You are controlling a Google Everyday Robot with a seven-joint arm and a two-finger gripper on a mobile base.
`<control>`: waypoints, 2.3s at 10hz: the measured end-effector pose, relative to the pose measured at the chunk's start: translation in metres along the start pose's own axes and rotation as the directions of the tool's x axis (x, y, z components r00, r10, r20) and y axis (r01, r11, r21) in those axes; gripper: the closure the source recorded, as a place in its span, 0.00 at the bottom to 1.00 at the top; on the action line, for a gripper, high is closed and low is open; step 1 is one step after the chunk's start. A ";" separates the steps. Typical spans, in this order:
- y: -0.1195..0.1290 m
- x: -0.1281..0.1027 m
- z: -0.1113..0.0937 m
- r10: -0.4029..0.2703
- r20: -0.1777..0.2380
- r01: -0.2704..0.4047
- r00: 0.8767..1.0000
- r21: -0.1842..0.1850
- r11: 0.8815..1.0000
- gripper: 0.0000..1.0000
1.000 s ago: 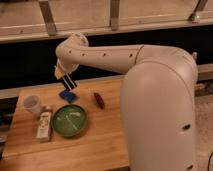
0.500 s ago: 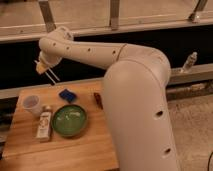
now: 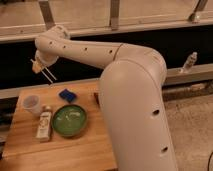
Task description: Place the eraser in the ceramic cup
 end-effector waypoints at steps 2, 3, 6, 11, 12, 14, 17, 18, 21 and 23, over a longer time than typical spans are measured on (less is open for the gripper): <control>-0.002 0.001 -0.001 0.001 0.002 -0.001 1.000 0.003 1.000 1.00; -0.002 0.001 -0.001 -0.006 0.005 0.006 1.000 -0.003 1.000 1.00; 0.019 -0.015 0.020 -0.053 0.030 0.055 0.998 -0.073 0.996 1.00; 0.096 -0.048 0.058 -0.106 0.117 0.132 0.987 -0.241 0.961 1.00; 0.106 -0.048 0.059 -0.109 0.126 0.139 0.986 -0.268 0.953 1.00; 0.123 -0.044 0.061 -0.113 0.130 0.148 0.985 -0.312 0.938 1.00; 0.143 -0.032 0.074 -0.114 0.115 0.149 0.987 -0.360 0.921 1.00; 0.144 -0.024 0.084 -0.108 0.107 0.141 0.988 -0.369 0.919 1.00; 0.142 -0.006 0.103 -0.111 0.096 0.139 0.989 -0.362 0.922 1.00; 0.136 -0.002 0.110 -0.110 0.101 0.139 0.989 -0.345 0.928 1.00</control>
